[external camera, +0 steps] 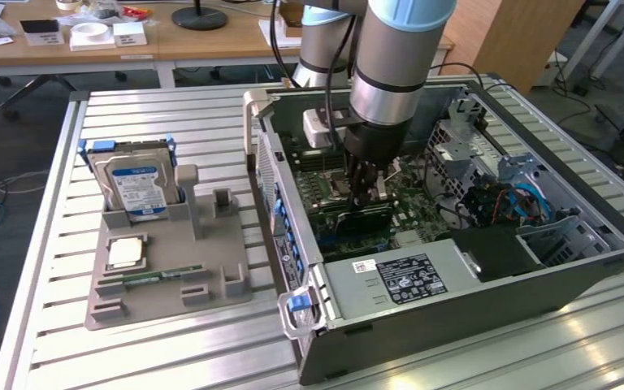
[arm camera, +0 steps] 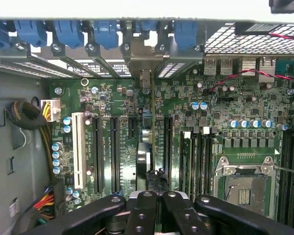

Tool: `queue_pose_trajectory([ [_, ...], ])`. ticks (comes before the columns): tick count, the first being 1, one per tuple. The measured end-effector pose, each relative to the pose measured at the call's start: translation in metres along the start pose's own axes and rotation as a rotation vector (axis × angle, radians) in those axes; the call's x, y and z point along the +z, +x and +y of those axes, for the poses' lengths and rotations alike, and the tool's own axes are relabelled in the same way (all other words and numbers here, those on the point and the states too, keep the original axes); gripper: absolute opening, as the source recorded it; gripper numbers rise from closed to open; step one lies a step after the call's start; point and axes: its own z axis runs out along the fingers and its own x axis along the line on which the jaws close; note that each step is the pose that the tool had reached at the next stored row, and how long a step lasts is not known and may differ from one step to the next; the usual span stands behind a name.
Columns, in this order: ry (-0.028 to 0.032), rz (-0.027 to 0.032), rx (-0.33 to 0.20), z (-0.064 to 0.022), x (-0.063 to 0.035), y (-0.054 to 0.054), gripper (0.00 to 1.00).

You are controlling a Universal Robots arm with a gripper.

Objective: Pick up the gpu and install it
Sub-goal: 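Press down on the gpu until it lock into place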

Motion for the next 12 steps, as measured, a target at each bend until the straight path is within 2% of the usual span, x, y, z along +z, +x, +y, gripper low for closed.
queue_pose_trajectory([
  [2,0.001,-0.002,0.0,-0.0001,-0.0022,0.0,0.11],
  [4,-0.0001,0.0005,0.0,-0.0002,-0.0074,0.0,0.11],
  [12,-0.0003,0.0008,0.0,-0.0008,-0.0313,-0.001,0.11],
])
